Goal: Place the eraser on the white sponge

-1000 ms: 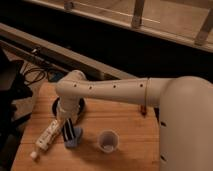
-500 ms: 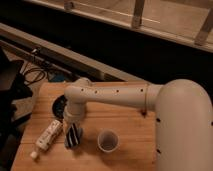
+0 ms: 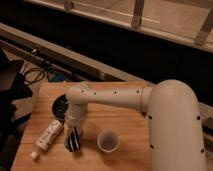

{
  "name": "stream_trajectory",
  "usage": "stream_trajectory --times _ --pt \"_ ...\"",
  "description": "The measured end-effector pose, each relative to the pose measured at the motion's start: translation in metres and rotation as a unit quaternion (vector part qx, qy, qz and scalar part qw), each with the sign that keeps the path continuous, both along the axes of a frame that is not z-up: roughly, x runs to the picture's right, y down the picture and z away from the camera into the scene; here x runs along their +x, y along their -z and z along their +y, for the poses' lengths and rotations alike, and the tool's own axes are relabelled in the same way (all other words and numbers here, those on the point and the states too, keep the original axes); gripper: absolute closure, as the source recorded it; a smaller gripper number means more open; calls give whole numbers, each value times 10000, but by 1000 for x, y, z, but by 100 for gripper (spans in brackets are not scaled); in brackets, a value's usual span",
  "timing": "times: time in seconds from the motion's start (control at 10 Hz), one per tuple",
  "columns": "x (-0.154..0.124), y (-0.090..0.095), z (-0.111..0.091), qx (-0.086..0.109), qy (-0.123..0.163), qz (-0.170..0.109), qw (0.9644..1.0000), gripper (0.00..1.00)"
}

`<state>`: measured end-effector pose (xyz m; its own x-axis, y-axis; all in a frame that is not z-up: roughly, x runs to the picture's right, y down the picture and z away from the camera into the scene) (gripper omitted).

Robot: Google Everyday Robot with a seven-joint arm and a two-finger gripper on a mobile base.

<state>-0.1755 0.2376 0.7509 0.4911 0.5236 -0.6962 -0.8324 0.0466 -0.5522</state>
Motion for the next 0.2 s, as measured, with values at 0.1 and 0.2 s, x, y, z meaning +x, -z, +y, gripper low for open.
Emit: stream_trajectory --times 0.1,0.2 --pt "0 1 -1 29 36 27 10000 20" --pt "2 4 -5 95 39 61 9999 20"
